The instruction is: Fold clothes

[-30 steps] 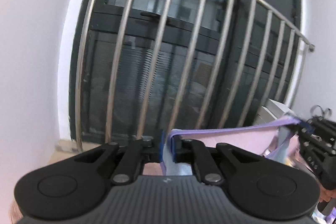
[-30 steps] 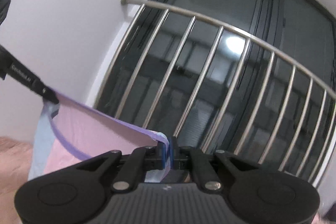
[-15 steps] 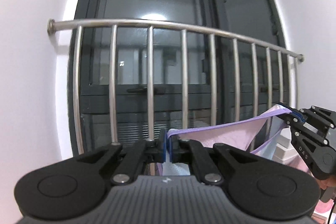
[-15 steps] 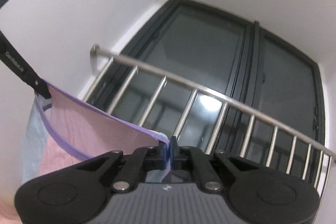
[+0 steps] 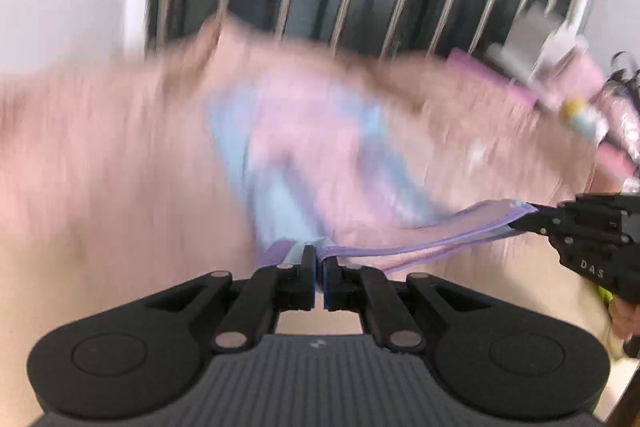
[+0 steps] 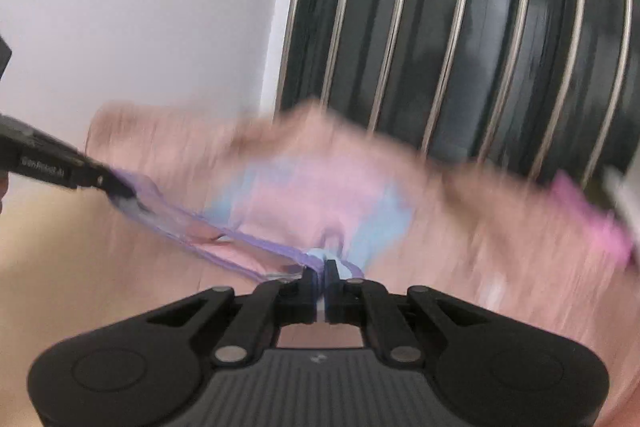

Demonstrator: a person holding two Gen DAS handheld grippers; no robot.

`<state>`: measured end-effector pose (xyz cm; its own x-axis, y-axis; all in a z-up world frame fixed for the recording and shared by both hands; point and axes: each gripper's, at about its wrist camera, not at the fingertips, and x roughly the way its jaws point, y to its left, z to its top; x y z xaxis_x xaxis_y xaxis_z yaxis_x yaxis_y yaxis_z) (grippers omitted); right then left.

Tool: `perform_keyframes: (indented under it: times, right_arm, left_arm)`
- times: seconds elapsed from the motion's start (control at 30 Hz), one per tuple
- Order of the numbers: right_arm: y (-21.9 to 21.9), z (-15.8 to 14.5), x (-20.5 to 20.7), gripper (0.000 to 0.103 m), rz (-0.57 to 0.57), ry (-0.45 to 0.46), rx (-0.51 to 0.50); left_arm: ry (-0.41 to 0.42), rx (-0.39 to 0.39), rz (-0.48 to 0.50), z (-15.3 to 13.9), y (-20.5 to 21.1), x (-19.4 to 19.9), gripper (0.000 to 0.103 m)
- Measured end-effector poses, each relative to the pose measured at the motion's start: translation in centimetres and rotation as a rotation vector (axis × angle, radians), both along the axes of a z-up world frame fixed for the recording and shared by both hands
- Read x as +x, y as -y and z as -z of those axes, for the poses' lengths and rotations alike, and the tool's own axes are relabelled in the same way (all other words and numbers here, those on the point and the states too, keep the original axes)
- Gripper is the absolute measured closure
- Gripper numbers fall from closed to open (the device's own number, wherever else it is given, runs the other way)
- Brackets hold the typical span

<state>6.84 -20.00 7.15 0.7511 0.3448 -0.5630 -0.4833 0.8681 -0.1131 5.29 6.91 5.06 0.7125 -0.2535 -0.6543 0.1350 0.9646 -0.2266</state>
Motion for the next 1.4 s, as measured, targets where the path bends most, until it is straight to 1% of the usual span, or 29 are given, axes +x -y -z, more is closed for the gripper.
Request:
perform_keyframes:
  times: [0.03, 0.07, 0.1, 0.13, 0.2, 0.33, 0.37, 0.43, 0.47, 0.53, 0.6, 0.63, 0.67, 0.7, 0.73, 0.77, 0.8, 0.87, 0.9, 0.97, 1.03, 1.07, 1.1, 1.17, 1.27, 1.3, 1.33, 1.37, 1.4]
  right_arm:
    - [0.1, 1.6, -1.1, 0.101, 0.012, -0.023, 0.009]
    - [0.3, 2.9, -2.5, 0.101, 0.027, -0.038, 0.031]
    - [0.5, 3.7, -3.4, 0.101, 0.036, -0.050, 0.054]
    - [0.8, 4.3, -4.6, 0.101, 0.047, -0.063, 0.079]
    - [1.2, 4.6, -6.2, 0.101, 0.065, -0.072, 0.110]
    - [1.5, 4.3, -9.6, 0.101, 0.068, -0.061, 0.130]
    - [1.5, 4.2, -10.4, 0.101, 0.066, -0.062, 0.129]
    - [1.7, 4.3, -11.8, 0.100, 0.059, -0.067, 0.118]
    - [1.7, 4.3, -12.5, 0.100, 0.055, -0.072, 0.107]
    - [2.2, 4.6, -13.6, 0.100, 0.051, -0.088, 0.090]
    - [2.6, 4.8, -14.6, 0.099, 0.045, -0.103, 0.081]
    - [2.8, 4.8, -15.1, 0.092, 0.041, -0.106, 0.086]
    - [3.0, 4.6, -15.6, 0.086, 0.038, -0.111, 0.085]
    - [3.2, 4.5, -16.0, 0.077, 0.036, -0.117, 0.082]
    - [3.4, 4.3, -16.4, 0.076, 0.039, -0.110, 0.075]
    - [3.8, 4.0, -17.0, 0.076, 0.045, -0.095, 0.074]
    - [4.1, 3.8, -17.3, 0.074, 0.048, -0.089, 0.081]
    - [5.0, 3.1, -17.8, 0.068, 0.056, -0.092, 0.113]
    - [5.3, 2.7, -17.8, 0.065, 0.062, -0.091, 0.127]
    - [5.5, 2.1, -17.7, 0.064, 0.064, -0.089, 0.145]
    - [5.2, 2.0, -17.2, 0.064, 0.092, -0.085, 0.159]
    - [5.0, 2.0, -16.9, 0.064, 0.108, -0.083, 0.167]
    - [4.6, 2.2, -16.4, 0.064, 0.123, -0.085, 0.174]
    - [3.5, 3.1, -15.4, 0.065, 0.158, -0.091, 0.156]
    - [1.9, 4.2, -14.4, 0.066, 0.226, -0.090, 0.097]
    - [1.5, 4.4, -14.2, 0.067, 0.246, -0.091, 0.091]
    - [1.3, 4.6, -14.1, 0.068, 0.260, -0.097, 0.096]
    - [1.2, 4.7, -14.0, 0.068, 0.272, -0.104, 0.104]
    - [1.2, 4.9, -14.0, 0.070, 0.278, -0.110, 0.111]
  left_arm:
    - [-0.023, -0.010, -0.013, 1.4, 0.0, -0.9, 0.101]
    - [-0.026, -0.006, -0.027, 2.3, -0.1, -1.9, 0.100]
    - [-0.029, -0.008, -0.040, 3.1, -0.2, -2.9, 0.100]
    - [-0.031, -0.027, -0.044, 3.5, -0.4, -3.8, 0.101]
    - [-0.039, -0.046, -0.047, 3.8, -0.6, -5.2, 0.101]
    - [-0.026, -0.036, -0.051, 3.8, -0.3, -8.0, 0.100]
    - [-0.023, -0.038, -0.051, 3.8, -0.2, -8.7, 0.100]
    - [-0.038, -0.069, -0.047, 4.1, -0.5, -9.8, 0.100]
    - [-0.034, -0.082, -0.043, 4.1, -0.7, -10.3, 0.100]
    - [-0.029, -0.076, -0.030, 3.9, -0.8, -11.3, 0.100]
    - [-0.026, -0.064, -0.019, 3.7, -0.7, -12.2, 0.095]
    - [-0.035, -0.054, -0.021, 3.7, -0.7, -12.4, 0.091]
    - [-0.044, -0.046, -0.020, 3.7, -0.7, -12.7, 0.086]
    - [-0.054, -0.047, -0.012, 3.6, -0.8, -13.0, 0.079]
    - [-0.070, -0.044, -0.013, 3.4, -0.9, -13.3, 0.075]
    - [-0.078, -0.044, -0.018, 3.2, -1.0, -13.5, 0.065]
    - [-0.087, -0.053, -0.019, 2.8, -1.2, -13.8, 0.061]
    - [-0.094, -0.102, -0.010, 2.0, -1.7, -14.2, 0.059]
    - [-0.096, -0.126, -0.006, 1.6, -2.0, -14.3, 0.057]
    - [-0.079, -0.150, -0.009, 0.5, -2.0, -14.2, 0.052]
    - [-0.028, -0.124, -0.015, -0.4, -1.6, -13.4, 0.049]
    - [-0.003, -0.109, -0.017, -0.8, -1.3, -13.0, 0.045]
    - [0.016, -0.075, -0.020, -0.8, -0.8, -12.2, 0.044]
    - [0.031, 0.025, -0.043, -0.4, 0.3, -9.9, 0.044]
    - [0.003, 0.068, -0.070, 1.0, 1.1, -6.3, 0.044]
    - [-0.016, 0.056, -0.073, 1.5, 1.2, -5.2, 0.045]
    - [-0.036, 0.065, -0.084, 2.1, 1.4, -4.2, 0.045]
    - [-0.050, 0.087, -0.097, 2.6, 1.5, -3.5, 0.051]
    - [-0.056, 0.102, -0.112, 3.1, 1.6, -3.1, 0.069]
